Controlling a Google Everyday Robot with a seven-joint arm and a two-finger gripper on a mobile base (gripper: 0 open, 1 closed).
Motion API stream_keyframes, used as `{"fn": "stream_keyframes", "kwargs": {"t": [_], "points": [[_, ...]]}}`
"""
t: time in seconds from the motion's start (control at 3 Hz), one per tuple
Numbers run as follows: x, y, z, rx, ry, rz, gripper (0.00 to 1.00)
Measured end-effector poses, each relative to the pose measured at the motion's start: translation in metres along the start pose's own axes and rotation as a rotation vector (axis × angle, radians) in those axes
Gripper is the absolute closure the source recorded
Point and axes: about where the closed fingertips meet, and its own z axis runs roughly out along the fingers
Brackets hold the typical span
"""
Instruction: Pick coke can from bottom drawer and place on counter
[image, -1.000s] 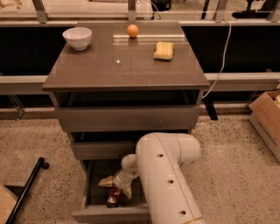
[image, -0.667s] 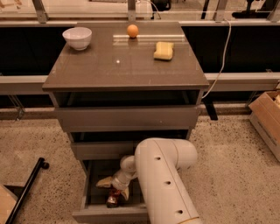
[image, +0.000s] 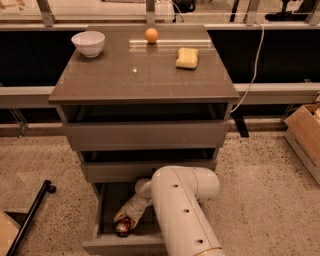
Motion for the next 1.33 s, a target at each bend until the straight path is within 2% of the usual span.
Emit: {"fn": "stream_keyframes", "kwargs": {"t": [0.67, 1.0, 1.33], "points": [[0.004, -0.006, -0.002, 0.001, 0.005, 0.027, 0.88], [0.015, -0.005, -0.039, -0.015, -0.008, 0.004, 1.0], [0.045, 0.0, -0.108, -0.074, -0.007, -0.078, 1.0]]}}
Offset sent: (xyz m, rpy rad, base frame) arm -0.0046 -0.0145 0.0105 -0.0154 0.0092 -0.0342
